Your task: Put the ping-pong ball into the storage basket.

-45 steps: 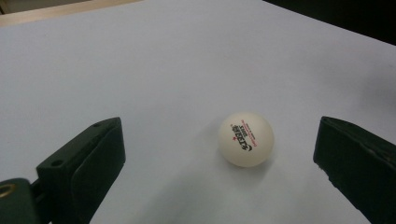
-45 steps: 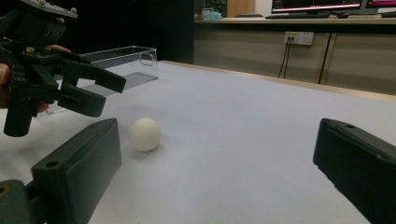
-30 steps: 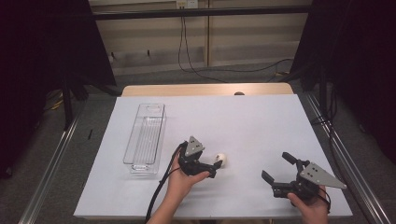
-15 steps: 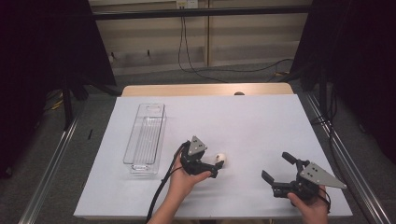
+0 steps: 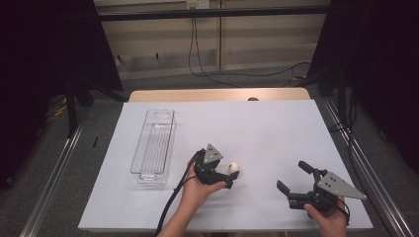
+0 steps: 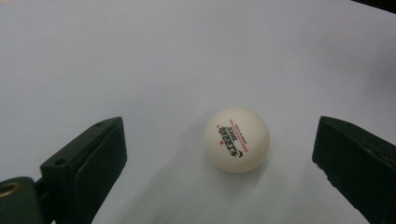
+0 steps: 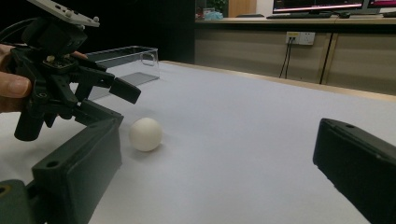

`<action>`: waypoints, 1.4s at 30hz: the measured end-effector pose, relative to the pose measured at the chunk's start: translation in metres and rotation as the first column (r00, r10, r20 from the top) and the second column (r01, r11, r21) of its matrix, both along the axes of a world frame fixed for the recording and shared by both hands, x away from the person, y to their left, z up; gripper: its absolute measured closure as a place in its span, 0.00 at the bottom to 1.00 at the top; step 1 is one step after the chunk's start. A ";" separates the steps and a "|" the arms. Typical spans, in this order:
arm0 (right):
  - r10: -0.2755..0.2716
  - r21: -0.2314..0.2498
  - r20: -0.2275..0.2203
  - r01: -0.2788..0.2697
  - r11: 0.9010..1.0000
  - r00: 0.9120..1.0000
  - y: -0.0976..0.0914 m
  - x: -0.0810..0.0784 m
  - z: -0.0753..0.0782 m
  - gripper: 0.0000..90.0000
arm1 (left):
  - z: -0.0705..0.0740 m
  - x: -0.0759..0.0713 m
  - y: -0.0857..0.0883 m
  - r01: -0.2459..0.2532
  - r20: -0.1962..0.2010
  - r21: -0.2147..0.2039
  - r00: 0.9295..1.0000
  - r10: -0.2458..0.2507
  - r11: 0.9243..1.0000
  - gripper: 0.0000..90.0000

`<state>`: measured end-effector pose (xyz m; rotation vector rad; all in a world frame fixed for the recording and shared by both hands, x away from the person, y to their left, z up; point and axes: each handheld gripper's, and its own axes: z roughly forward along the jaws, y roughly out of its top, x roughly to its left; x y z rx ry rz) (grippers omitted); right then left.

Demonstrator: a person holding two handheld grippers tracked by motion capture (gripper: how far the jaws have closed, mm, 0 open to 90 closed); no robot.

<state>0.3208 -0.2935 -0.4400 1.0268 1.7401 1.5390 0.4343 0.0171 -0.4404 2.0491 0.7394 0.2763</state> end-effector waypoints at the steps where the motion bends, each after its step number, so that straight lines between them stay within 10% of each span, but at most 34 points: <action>1: 0.000 0.000 -0.001 0.000 1.000 1.000 0.000 0.000 0.000 0.01 | 0.000 0.000 0.000 0.007 -0.003 0.017 1.000 -0.007 1.000 0.04; 42: 0.001 0.008 -0.004 -0.001 1.000 1.000 -0.001 0.000 0.000 0.01 | -0.010 0.007 -0.017 0.056 -0.040 0.115 0.998 -0.052 0.992 0.27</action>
